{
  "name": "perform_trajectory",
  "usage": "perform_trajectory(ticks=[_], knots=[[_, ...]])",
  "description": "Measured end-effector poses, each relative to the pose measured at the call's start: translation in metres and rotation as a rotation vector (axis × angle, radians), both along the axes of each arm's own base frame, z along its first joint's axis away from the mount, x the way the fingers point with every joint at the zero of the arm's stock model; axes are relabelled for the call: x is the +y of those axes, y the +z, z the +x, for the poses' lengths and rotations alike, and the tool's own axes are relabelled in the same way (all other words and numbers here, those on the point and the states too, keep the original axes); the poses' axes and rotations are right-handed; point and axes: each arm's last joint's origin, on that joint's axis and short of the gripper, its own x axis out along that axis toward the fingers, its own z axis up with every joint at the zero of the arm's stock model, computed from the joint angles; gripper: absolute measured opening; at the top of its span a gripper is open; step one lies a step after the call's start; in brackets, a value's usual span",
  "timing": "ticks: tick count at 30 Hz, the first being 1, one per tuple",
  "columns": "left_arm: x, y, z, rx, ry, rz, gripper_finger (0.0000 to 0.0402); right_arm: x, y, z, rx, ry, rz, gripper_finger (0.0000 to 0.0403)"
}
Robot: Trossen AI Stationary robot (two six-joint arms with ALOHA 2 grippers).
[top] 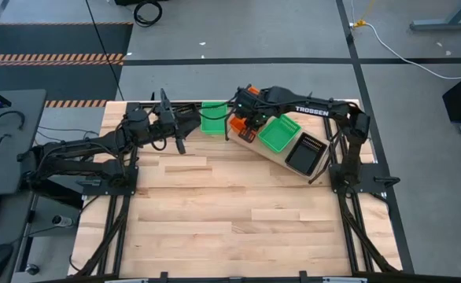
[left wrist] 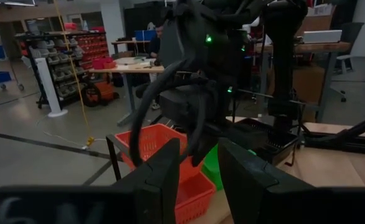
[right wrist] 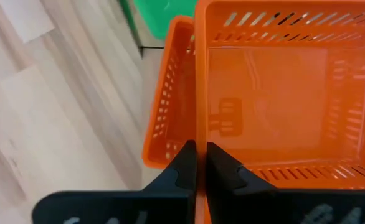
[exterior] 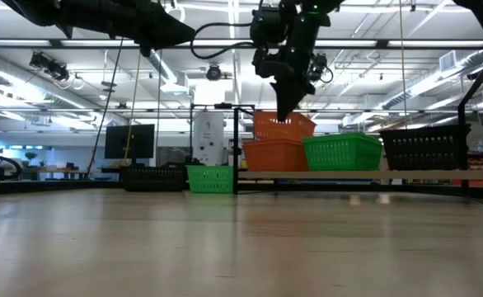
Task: Stack baskets on shelf by color
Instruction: Stack the orange basket on top of the orange basket on the shelf
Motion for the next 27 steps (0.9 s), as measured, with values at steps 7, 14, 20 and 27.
perform_trajectory(ticks=[7, 14, 20, 27], knots=[[0.0, 0.0, 0.0, 0.002, 0.0, -0.001, 0.0117, 0.011, 0.003, 0.004, -0.002, 0.03, -0.001, 0.0016], [0.0, -0.001, 0.0, 0.006, 0.0, -0.002, 0.0117, 0.021, 0.032, 0.008, -0.047, 0.025, -0.062, 0.0016], [0.0, -0.001, 0.0, 0.009, 0.0, -0.005, 0.0117, 0.029, 0.035, 0.009, -0.051, 0.018, -0.043, 0.0016], [0.0, -0.002, 0.0, 0.017, -0.001, -0.014, 0.0117, 0.034, 0.031, 0.011, -0.04, 0.017, -0.043, 0.0016]])
